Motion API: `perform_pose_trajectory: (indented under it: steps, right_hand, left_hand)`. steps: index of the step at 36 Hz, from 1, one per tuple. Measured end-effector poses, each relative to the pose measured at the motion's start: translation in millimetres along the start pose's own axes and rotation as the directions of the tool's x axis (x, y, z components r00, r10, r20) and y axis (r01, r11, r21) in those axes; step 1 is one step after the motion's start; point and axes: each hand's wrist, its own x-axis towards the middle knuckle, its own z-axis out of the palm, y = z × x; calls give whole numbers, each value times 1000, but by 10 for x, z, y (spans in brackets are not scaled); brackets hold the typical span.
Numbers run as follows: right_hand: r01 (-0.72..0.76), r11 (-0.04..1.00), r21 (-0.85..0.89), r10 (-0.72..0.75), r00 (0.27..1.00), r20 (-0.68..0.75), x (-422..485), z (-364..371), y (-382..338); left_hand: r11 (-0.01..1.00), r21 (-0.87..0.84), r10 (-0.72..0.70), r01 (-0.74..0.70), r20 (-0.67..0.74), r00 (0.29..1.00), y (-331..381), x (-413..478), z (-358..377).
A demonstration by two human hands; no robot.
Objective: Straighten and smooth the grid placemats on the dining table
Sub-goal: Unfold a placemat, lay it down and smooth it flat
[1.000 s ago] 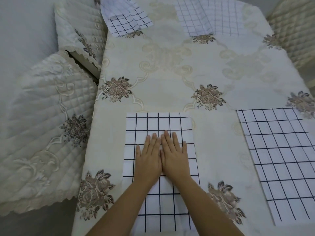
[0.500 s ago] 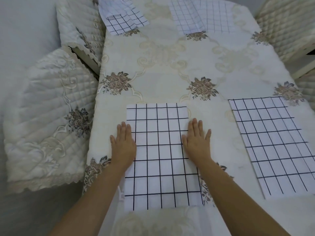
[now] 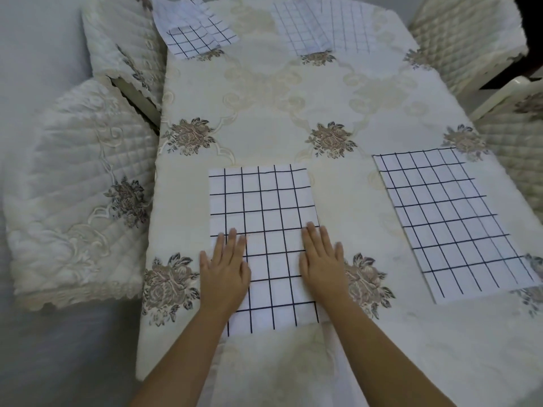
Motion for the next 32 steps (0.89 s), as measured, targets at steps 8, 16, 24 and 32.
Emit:
perform_pose_trajectory:
  steps: [8,16,24,32]
  right_hand:
    - [-191,979,71,193,981,-12,-403,-63,315]
    - [-254,960,118,237,961,139,-800,-171,244]
    - [-300,947,116,271,938,214,-990,-233,122]
    - [-281,951,129,244,938,246,-1055,-300,131]
  left_hand:
    - [997,-42,-64,62,-49,997,-401,-301,-19]
    - [981,-155,-125,113,-67,990,-439,-489,-57]
    - [979,-133,-148,152,39,988,-371,-560,-152]
    - [963,-201,-175,178,31,984,-383,-844,-198]
